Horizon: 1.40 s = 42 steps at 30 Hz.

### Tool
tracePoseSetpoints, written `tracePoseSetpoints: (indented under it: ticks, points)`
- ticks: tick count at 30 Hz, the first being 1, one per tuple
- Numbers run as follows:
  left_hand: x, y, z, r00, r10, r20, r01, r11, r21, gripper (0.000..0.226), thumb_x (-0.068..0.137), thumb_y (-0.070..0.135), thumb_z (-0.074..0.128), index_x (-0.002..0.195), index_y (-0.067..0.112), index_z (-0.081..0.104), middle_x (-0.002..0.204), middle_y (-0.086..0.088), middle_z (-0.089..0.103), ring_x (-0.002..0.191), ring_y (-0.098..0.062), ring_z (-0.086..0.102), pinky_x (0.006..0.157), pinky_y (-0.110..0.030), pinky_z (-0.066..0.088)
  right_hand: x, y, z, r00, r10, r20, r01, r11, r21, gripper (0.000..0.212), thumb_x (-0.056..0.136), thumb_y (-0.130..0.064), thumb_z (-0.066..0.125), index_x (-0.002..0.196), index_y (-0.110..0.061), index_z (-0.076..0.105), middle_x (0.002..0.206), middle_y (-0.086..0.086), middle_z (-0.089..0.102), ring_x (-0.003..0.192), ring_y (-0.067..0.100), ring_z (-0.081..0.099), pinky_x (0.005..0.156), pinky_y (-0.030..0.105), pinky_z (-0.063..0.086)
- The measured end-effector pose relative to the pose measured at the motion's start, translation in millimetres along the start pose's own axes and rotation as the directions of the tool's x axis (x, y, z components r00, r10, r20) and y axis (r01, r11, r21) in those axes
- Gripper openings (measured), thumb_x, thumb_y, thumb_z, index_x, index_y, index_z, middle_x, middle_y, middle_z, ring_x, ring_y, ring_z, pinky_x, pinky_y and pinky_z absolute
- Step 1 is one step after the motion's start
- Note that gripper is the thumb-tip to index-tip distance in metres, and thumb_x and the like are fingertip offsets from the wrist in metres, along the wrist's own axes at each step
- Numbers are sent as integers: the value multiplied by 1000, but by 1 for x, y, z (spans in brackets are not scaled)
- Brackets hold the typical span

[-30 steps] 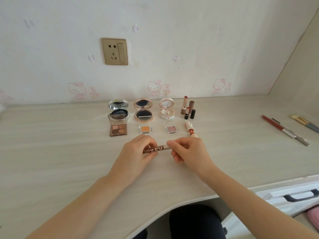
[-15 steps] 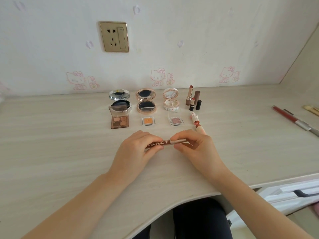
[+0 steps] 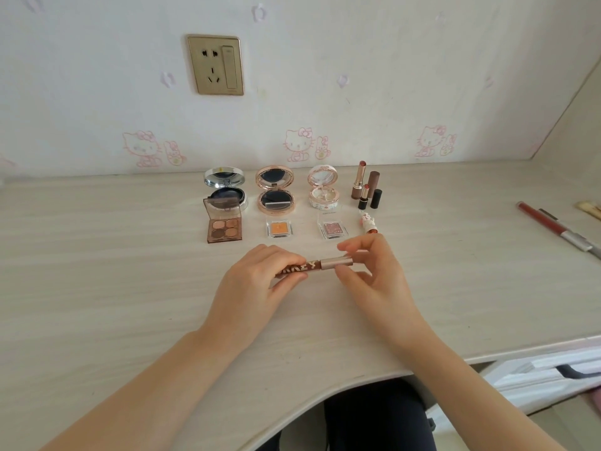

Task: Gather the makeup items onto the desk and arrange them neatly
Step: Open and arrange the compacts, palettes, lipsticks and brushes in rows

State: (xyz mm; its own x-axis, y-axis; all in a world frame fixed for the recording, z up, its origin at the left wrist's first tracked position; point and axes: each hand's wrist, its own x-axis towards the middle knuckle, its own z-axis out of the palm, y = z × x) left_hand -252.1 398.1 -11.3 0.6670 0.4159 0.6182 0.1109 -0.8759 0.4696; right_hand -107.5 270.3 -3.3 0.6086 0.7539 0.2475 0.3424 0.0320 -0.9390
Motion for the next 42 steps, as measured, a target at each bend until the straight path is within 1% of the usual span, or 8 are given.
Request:
tracePoseSetpoints:
  ticks: [4,10,15,21,26,32,37,42]
  points:
    - [0,0,0,1000,10,9,-10,1000,0,20,83,33,67,97,19,70,88,13,63,83,-10,59,71,-32,50,3,0,2,999,43,-32,-42,999,29,8,93,-19,56,88,-17,61,82,10,63,64,10,59,60,22,47]
    - [1,-1,0,1000,0,-9,0,1000,-3,17,82,27,69,97,18,71,89,14,63,83,-9,59,71,-29,49,2,4,-1,999,-25,31,25,1000,4,20,86,-5,62,93,-23,56,110,8,55,94,7,61,67,19,48]
    - [1,1,-1,1000,14,-3,-14,1000,11,17,82,26,69,96,18,71,89,14,62,82,-9,59,71,-27,49,4,2,2,999,25,-25,-24,999,38,5,90,-18,60,87,-22,62,81,0,63,71,10,61,63,28,50]
    - [0,-1,-2,1000,-5,-8,5,1000,4,15,82,24,71,97,18,71,90,15,63,82,-8,58,71,-24,47,2,2,0,999,-32,29,31,998,52,19,85,-8,66,96,-21,57,106,0,58,92,10,64,68,27,54]
    - [0,0,-2,1000,9,-2,-9,1000,9,16,81,20,74,96,17,71,88,12,63,82,-10,58,71,-27,48,3,-1,2,1000,25,6,-25,999,36,11,94,-14,54,88,-13,63,69,-8,64,62,3,59,62,20,46]
    - [0,-1,-2,1000,-5,1,5,1000,-4,19,80,27,69,96,18,71,89,14,63,83,-8,59,71,-29,50,1,0,0,999,-24,44,23,999,23,17,87,-8,63,95,-23,61,100,-12,62,87,10,64,63,33,53]
    - [0,0,-3,1000,-4,-2,4,1000,11,16,81,22,74,96,17,71,89,12,64,82,-9,59,70,-28,49,2,-3,1,999,-3,47,4,1000,-18,9,93,-17,56,90,-17,64,71,-14,65,64,0,58,62,21,47]
    - [0,0,-2,1000,-21,-9,21,1000,-8,16,80,21,74,96,18,71,90,13,64,82,-8,58,71,-24,47,2,-2,-1,998,-25,55,24,1000,16,20,85,-4,64,97,-20,60,101,-15,62,93,10,64,66,38,54]
